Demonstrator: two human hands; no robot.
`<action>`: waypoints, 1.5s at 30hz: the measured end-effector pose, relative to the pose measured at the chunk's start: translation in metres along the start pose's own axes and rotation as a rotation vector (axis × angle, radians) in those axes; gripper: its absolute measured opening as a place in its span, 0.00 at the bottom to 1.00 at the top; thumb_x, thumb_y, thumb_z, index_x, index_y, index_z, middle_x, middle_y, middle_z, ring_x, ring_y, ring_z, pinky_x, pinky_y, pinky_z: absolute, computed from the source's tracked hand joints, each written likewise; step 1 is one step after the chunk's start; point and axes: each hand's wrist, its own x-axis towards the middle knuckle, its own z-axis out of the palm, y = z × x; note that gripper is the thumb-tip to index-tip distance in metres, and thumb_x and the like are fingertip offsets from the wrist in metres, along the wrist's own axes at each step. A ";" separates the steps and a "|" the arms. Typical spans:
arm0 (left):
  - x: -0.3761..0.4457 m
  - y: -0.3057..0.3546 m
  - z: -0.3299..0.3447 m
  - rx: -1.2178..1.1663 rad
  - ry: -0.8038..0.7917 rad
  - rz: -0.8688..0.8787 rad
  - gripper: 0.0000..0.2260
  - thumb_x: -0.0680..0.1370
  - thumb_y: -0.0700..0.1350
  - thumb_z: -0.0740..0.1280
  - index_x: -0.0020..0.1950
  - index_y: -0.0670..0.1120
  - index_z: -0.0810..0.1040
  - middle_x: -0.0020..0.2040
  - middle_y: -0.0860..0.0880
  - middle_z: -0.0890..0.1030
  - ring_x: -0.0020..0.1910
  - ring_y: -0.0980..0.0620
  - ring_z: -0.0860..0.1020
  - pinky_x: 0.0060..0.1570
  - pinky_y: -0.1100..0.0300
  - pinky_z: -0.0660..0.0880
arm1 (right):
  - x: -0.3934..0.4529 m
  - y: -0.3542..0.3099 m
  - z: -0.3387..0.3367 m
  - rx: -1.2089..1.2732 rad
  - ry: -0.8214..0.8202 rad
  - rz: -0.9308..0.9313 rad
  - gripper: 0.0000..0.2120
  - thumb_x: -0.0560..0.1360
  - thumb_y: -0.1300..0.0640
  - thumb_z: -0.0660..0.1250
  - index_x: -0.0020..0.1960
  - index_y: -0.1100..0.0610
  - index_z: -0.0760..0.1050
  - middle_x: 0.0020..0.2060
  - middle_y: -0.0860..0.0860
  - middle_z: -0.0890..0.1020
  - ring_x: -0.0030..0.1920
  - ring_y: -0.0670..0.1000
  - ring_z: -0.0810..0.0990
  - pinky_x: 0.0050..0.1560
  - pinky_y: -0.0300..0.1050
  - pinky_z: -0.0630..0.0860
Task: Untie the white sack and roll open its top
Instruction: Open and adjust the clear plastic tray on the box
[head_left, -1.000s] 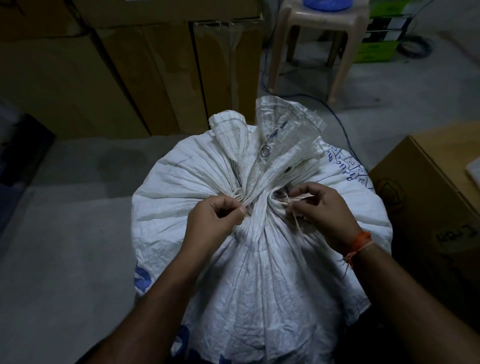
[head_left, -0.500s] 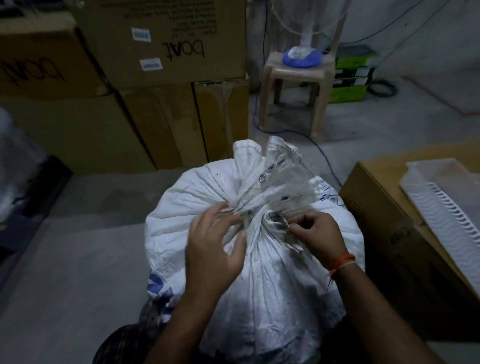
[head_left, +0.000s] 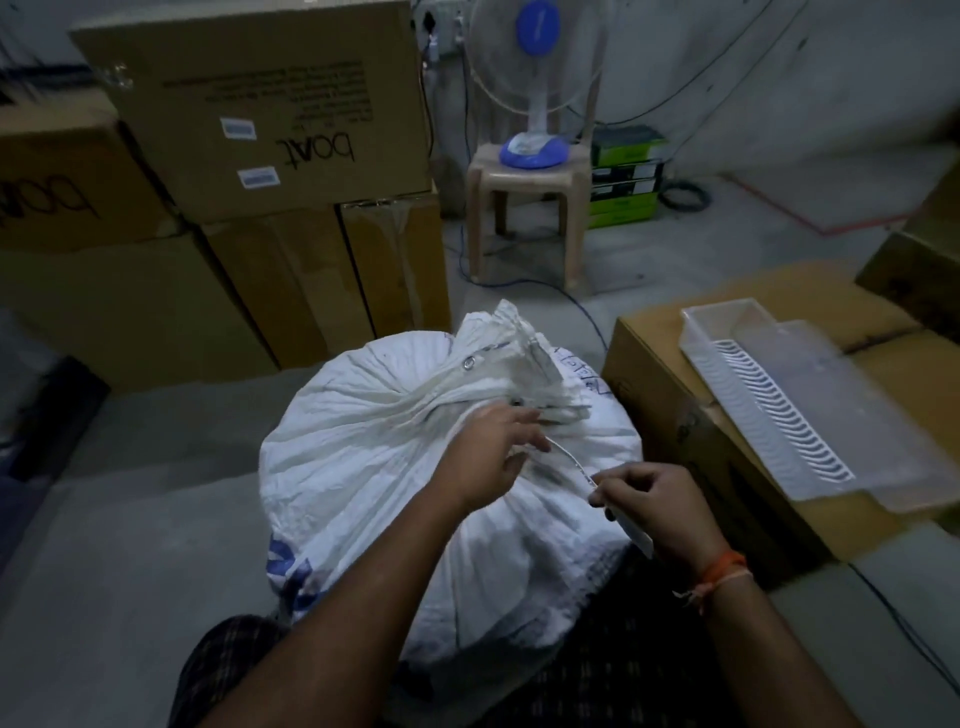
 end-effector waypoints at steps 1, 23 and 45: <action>0.004 0.001 0.000 0.039 -0.032 0.023 0.14 0.77 0.35 0.72 0.56 0.51 0.88 0.73 0.49 0.81 0.73 0.47 0.77 0.75 0.52 0.68 | -0.006 0.000 -0.005 0.019 0.017 0.001 0.12 0.74 0.69 0.72 0.34 0.61 0.86 0.36 0.55 0.89 0.29 0.47 0.81 0.34 0.40 0.78; 0.017 0.008 -0.060 -0.080 -0.229 0.168 0.14 0.74 0.42 0.81 0.60 0.47 0.89 0.49 0.54 0.89 0.43 0.71 0.83 0.47 0.78 0.74 | -0.021 -0.012 -0.030 -0.104 0.111 -0.018 0.04 0.73 0.62 0.79 0.47 0.61 0.87 0.39 0.54 0.89 0.44 0.54 0.89 0.51 0.53 0.85; 0.187 0.131 0.018 0.145 0.025 0.300 0.15 0.72 0.59 0.75 0.45 0.47 0.90 0.45 0.47 0.88 0.45 0.43 0.85 0.44 0.52 0.80 | 0.032 -0.066 -0.167 -0.552 0.537 -0.121 0.04 0.72 0.59 0.75 0.45 0.56 0.88 0.39 0.51 0.88 0.41 0.49 0.85 0.52 0.50 0.85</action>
